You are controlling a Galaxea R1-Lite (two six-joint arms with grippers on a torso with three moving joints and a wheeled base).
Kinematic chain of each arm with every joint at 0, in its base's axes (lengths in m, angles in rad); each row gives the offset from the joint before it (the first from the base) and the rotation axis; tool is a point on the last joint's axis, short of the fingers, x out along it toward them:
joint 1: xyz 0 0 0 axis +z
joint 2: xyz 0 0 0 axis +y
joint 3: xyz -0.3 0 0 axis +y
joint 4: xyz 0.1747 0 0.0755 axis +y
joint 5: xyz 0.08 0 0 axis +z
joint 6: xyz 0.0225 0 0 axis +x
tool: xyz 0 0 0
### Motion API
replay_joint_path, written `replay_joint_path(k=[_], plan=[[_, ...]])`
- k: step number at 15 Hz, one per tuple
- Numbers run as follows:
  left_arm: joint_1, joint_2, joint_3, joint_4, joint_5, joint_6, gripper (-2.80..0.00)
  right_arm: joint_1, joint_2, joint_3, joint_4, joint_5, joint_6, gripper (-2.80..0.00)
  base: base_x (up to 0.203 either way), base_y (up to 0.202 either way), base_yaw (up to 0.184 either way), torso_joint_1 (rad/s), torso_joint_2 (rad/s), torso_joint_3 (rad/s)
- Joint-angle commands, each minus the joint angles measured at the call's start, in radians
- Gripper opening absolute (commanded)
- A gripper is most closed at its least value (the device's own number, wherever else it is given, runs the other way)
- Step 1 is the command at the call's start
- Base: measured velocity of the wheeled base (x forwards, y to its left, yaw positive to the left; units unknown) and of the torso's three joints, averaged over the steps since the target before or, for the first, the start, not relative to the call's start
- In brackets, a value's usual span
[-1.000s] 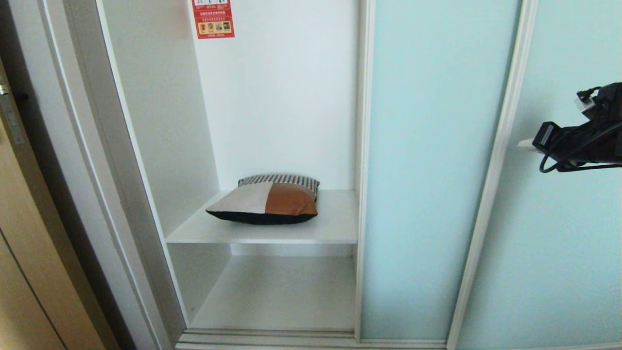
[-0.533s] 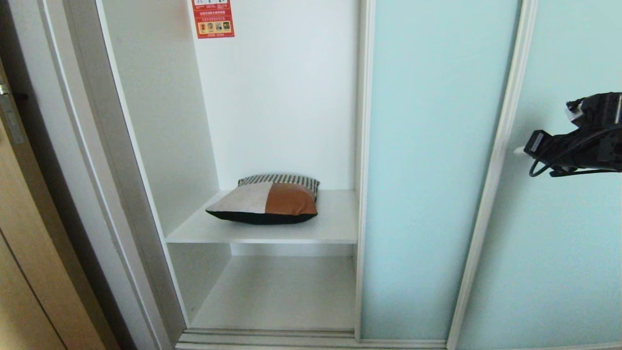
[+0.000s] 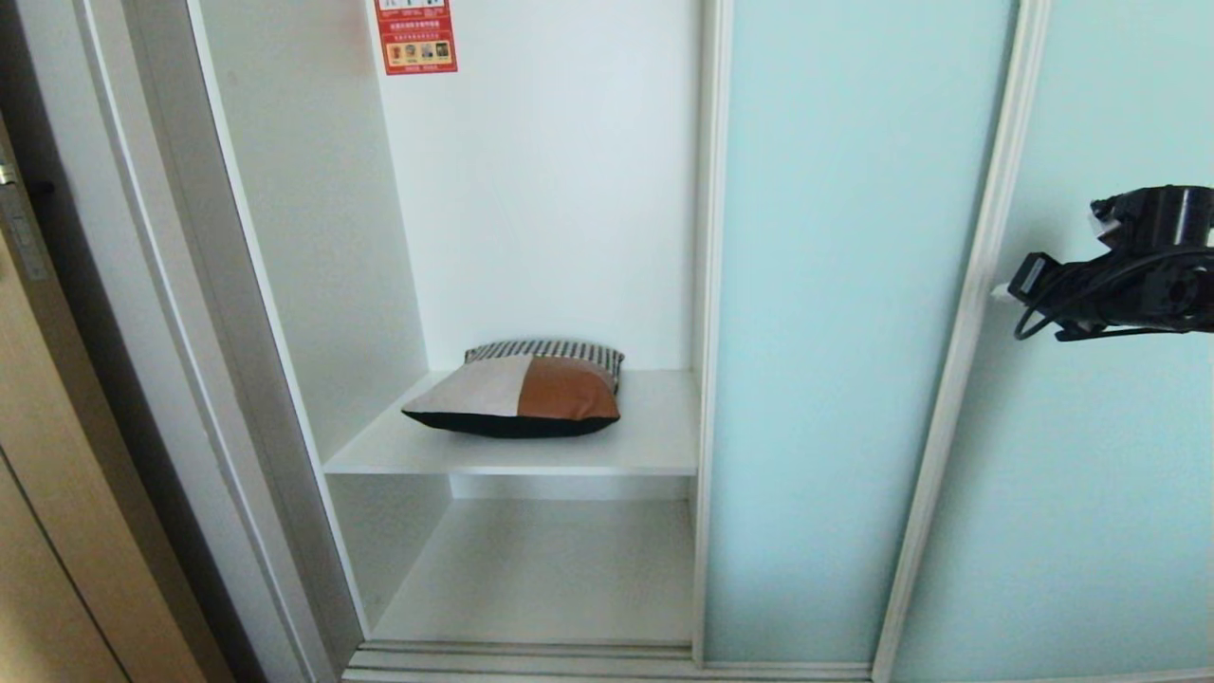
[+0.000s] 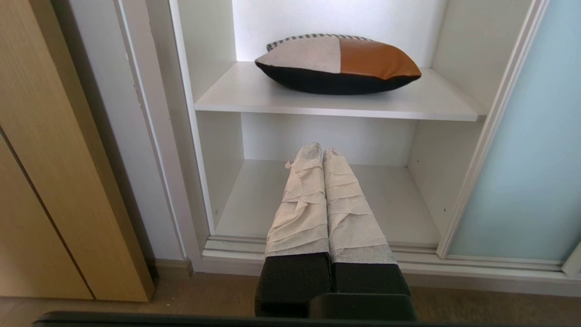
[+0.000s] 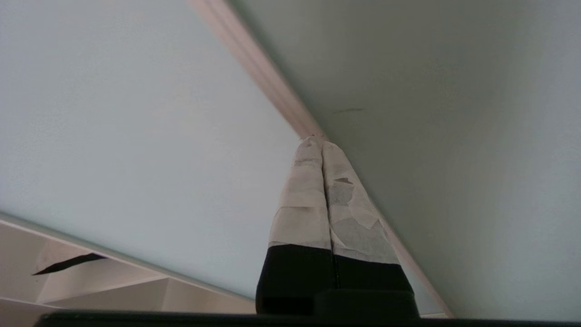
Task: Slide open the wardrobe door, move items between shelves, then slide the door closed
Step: Close the door
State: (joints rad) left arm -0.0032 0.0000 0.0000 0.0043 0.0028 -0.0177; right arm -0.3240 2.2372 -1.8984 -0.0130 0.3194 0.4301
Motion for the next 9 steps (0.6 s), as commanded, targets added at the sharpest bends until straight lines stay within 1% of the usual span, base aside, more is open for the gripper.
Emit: replay_joint_path(k=[1,5,9], plan=[[0.000,0.000,0.002,0.000,0.000,-0.001,-2.80,0.000,0.035,-0.029,-0.001,0.002,0.003,-2.80,0.000,0.000,0.000,0.000,0.00,0.000],[0.000,0.000,0.002,0.000,0.000,-0.001,-2.80,0.000,0.056,-0.034,-0.013,0.001,0.001,-2.80,0.000,0.000,0.000,0.000,0.00,0.000],[0.000,0.000,0.002,0.000,0.000,-0.001,-2.80,-0.001,0.065,-0.034,-0.027,-0.029,0.001,-2.80,0.000,0.000,0.000,0.000,0.00,0.000]])
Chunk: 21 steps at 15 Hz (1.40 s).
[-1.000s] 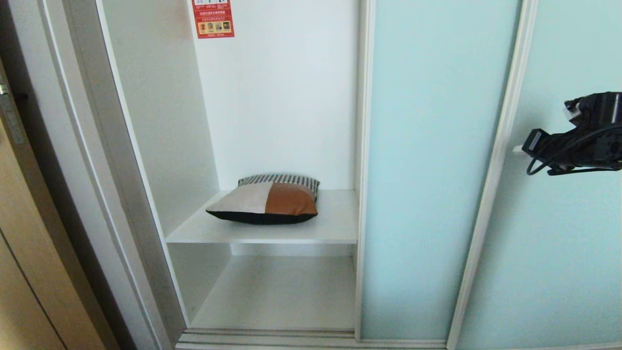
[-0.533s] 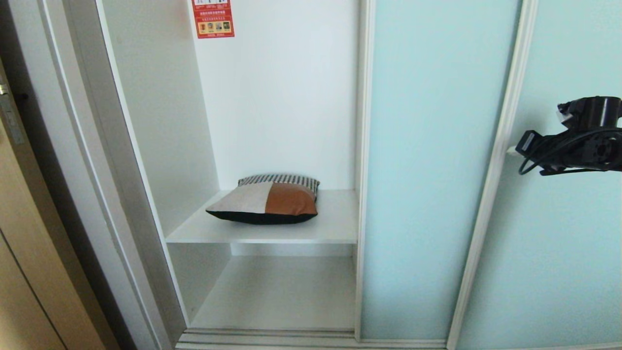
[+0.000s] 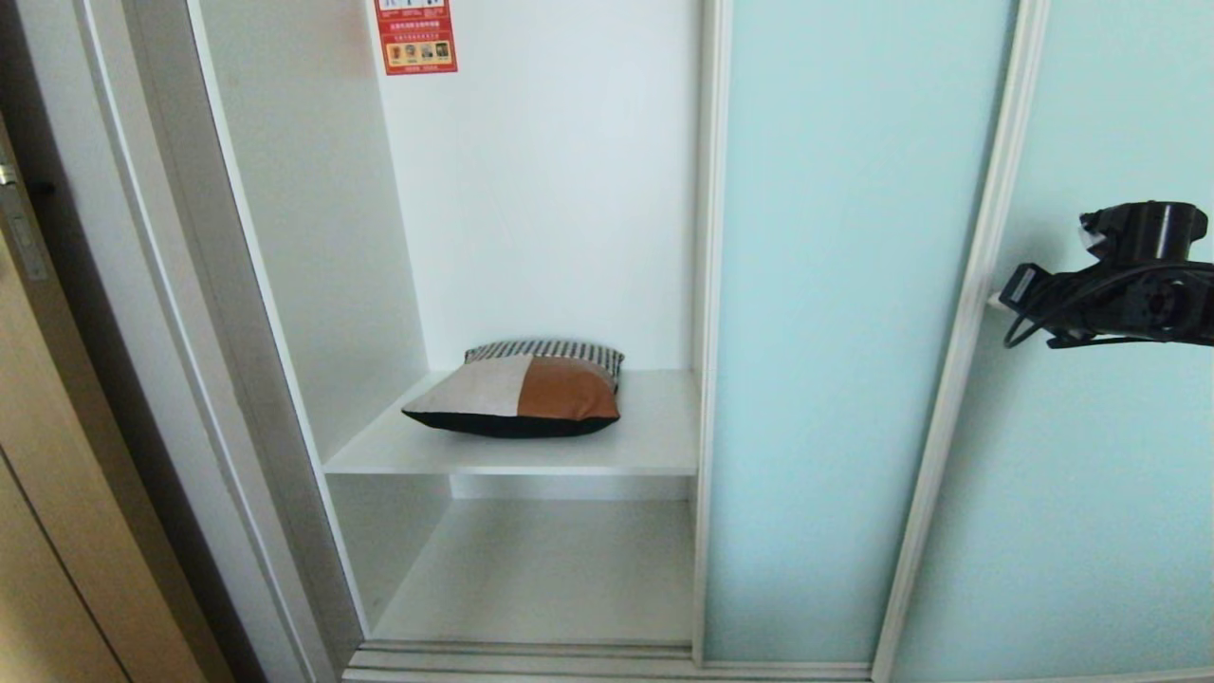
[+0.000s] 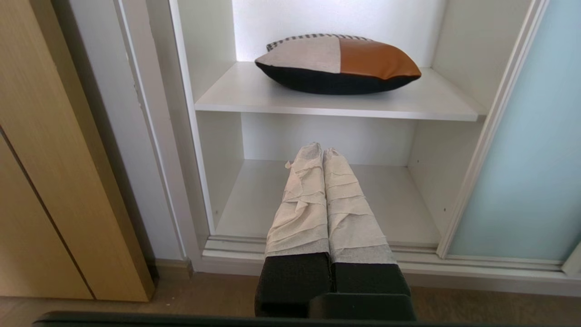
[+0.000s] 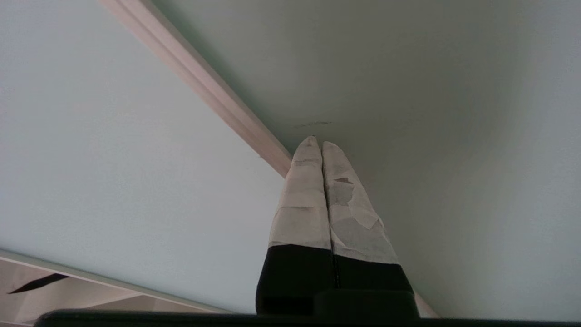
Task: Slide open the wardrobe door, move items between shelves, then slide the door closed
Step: Close the door
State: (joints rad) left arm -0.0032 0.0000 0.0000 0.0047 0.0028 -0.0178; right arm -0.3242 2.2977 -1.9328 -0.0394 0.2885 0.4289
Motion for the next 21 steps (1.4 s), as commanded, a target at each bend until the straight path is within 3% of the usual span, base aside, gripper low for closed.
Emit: replay_joint_path(k=[1,8,21], plan=[[0.000,0.000,0.002,0.000,0.000,-0.001,-2.80,-0.006,0.005,0.000,-0.001,0.001,0.002,-2.80,0.000,0.000,0.000,0.000,0.00,0.000],[0.000,0.000,0.002,0.000,0.000,-0.001,-2.80,0.009,0.012,0.011,0.006,0.004,0.005,-2.80,0.000,0.000,0.000,0.000,0.00,0.000],[0.000,0.000,0.002,0.000,0.000,-0.001,-2.80,0.203,-0.113,0.211,0.001,-0.009,-0.002,-2.80,0.000,0.000,0.000,0.000,0.00,0.000]])
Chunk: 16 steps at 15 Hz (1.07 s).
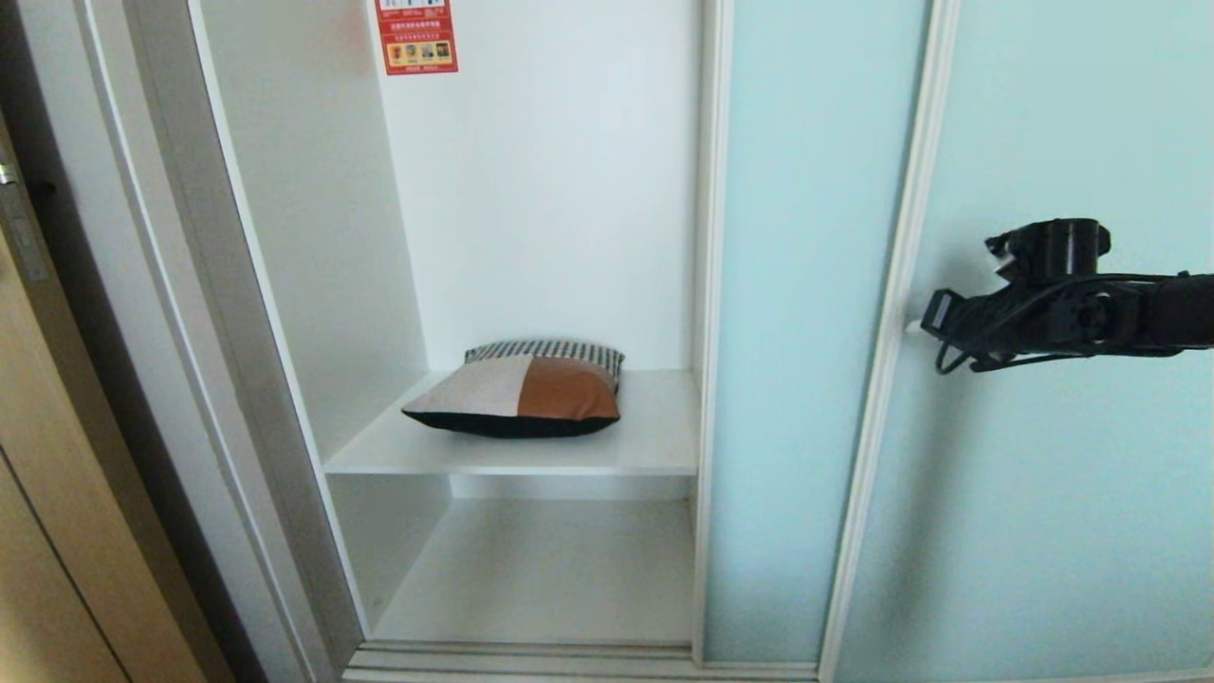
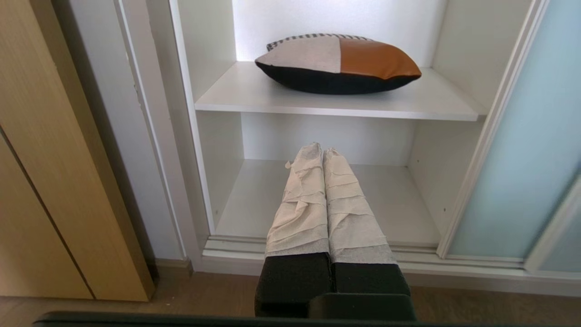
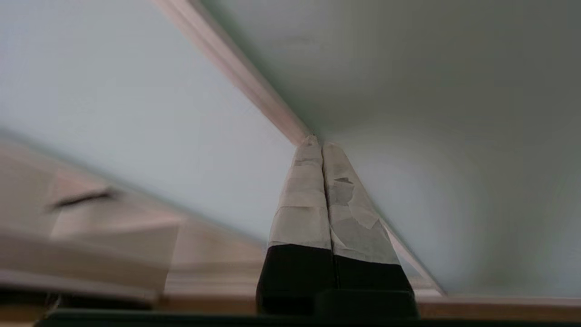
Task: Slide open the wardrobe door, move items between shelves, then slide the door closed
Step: Close the door
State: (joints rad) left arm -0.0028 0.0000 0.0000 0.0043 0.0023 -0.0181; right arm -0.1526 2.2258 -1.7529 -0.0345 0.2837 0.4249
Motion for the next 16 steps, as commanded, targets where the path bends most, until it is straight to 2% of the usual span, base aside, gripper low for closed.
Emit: replay_joint_path(k=[1,4,11,13,16], plan=[[0.000,0.000,0.002,0.000,0.001,0.000,-2.80,0.058,-0.050,0.045,-0.004,-0.004,-0.001,-2.80,0.000,0.000,0.000,0.000,0.00,0.000],[0.000,0.000,0.002,0.000,0.001,0.000,-2.80,0.146,-0.064,0.101,-0.025,-0.024,-0.031,-2.80,0.000,0.000,0.000,0.000,0.00,0.000],[0.000,0.000,0.002,0.000,0.001,0.000,-2.80,0.372,-0.126,0.193,-0.090,-0.114,-0.034,-2.80,0.000,0.000,0.000,0.000,0.00,0.000],[0.000,0.000,0.002,0.000,0.001,0.000,-2.80,0.411,-0.115,0.195,-0.126,-0.159,-0.034,-2.80,0.000,0.000,0.000,0.000,0.00,0.000],[0.000,0.000,0.002,0.000,0.001,0.000,-2.80,0.453,-0.113,0.192,-0.131,-0.177,-0.035,-2.80,0.000,0.000,0.000,0.000,0.00,0.000]])
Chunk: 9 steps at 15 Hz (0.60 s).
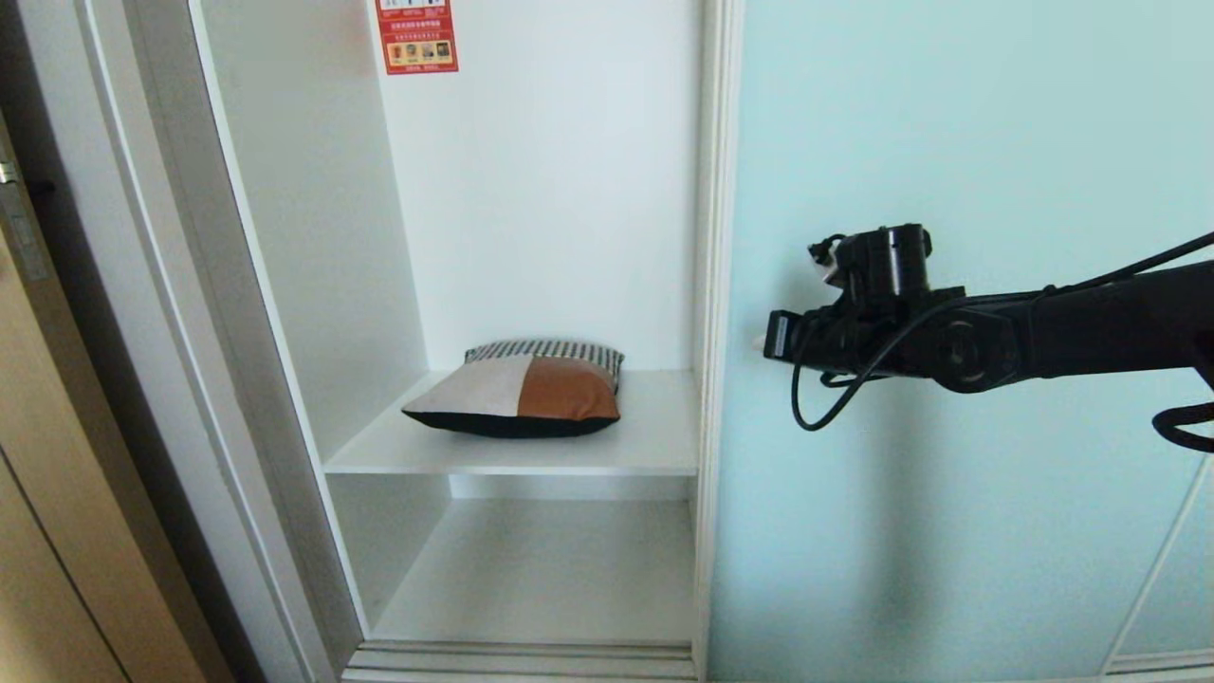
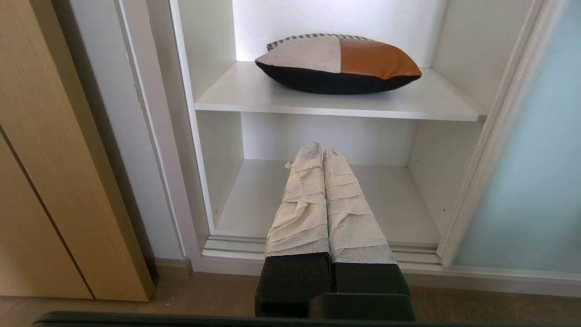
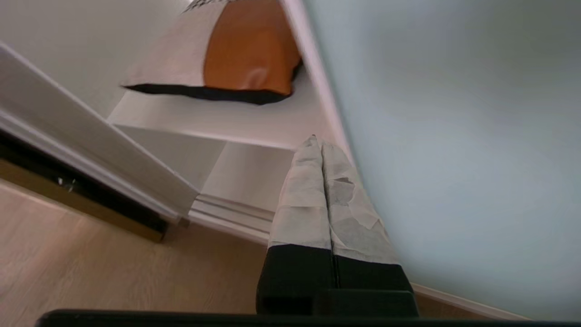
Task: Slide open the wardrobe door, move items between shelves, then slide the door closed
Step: Close the door
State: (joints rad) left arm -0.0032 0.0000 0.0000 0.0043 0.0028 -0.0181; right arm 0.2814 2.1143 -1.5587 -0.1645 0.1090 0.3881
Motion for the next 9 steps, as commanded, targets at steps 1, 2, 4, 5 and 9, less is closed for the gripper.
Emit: replay_joint_path(k=[1,2,4,5,9], plan=[[0.000,0.000,0.002,0.000,0.000,0.000,-2.80,0.045,-0.001,-0.008,-0.001,-0.015,0.001,-2.80,0.000,0.000,0.000,0.000,0.00,0.000],[0.000,0.000,0.002,0.000,0.000,0.000,-2.80,0.069,-0.001,-0.008,-0.002,-0.027,0.000,-2.80,0.000,0.000,0.000,0.000,0.00,0.000],[0.000,0.000,0.002,0.000,0.000,0.000,-2.80,0.098,-0.018,-0.002,-0.003,-0.035,0.000,-2.80,0.000,0.000,0.000,0.000,0.00,0.000],[0.000,0.000,0.002,0.000,0.000,0.000,-2.80,0.111,-0.019,-0.011,-0.003,-0.035,-0.001,-2.80,0.000,0.000,0.000,0.000,0.00,0.000],[0.000,0.000,0.002,0.000,0.000,0.000,-2.80,0.171,-0.017,0.008,-0.004,-0.086,-0.023,-2.80,0.000,0.000,0.000,0.000,0.00,0.000]])
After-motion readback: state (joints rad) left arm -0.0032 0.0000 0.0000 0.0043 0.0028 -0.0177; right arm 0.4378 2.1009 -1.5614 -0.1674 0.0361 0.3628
